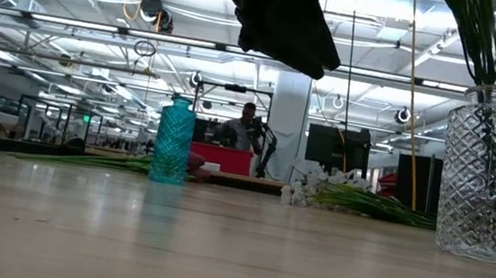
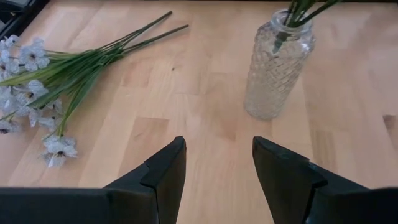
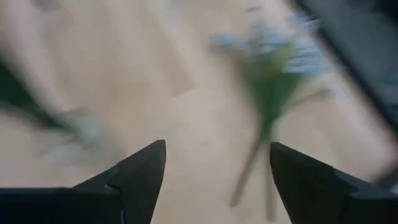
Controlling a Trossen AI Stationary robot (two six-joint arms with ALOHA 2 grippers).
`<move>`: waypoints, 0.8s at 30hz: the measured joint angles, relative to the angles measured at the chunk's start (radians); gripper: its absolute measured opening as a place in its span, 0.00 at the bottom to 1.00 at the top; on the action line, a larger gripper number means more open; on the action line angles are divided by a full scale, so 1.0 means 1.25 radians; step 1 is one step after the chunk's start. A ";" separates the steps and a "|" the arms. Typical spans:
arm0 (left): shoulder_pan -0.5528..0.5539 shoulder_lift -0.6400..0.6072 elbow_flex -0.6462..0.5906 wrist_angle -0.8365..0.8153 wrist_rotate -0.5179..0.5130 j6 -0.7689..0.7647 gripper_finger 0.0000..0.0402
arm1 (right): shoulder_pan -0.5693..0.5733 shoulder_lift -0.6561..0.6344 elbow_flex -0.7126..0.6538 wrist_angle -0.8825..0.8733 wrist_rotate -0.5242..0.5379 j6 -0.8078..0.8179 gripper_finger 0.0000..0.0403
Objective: Sort flowers into vase by color
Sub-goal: Put the white flowers into the transparent vase
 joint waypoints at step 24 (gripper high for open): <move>-0.016 0.000 0.000 0.023 0.000 -0.021 0.48 | -0.353 -0.218 -0.391 0.439 -0.048 -0.207 0.57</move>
